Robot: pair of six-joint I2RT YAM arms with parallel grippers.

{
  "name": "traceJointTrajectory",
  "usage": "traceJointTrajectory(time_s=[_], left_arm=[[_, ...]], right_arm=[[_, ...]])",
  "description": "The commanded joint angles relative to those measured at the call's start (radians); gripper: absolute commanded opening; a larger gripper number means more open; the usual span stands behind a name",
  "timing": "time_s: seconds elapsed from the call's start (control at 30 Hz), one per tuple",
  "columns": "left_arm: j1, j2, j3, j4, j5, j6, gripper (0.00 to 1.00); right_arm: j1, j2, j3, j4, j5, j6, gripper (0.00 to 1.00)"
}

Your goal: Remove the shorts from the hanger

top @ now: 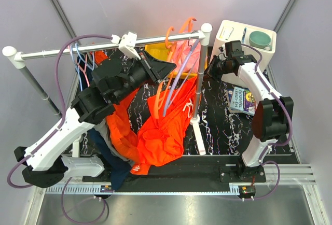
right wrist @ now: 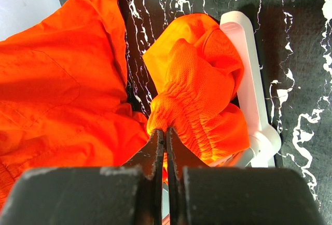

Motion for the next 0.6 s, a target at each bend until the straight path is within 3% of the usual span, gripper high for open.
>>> traceJointTrajectory(time_s=[0.0,0.33,0.57], left_arm=[[0.004,0.033,-0.05,-0.052,0.061,-0.094,0.0],[0.001,0.025,-0.076,-0.093,0.008,-0.138,0.0],[-0.132,-0.006,-0.026,-0.193,-0.33,-0.095,0.0]], right_arm=[[-0.002,-0.039,0.013,0.017,-0.023,-0.01,0.02],[-0.002,-0.048,-0.006,0.021,-0.019,-0.013,0.02],[-0.002,-0.054,-0.01,0.023,-0.022,-0.013,0.02]])
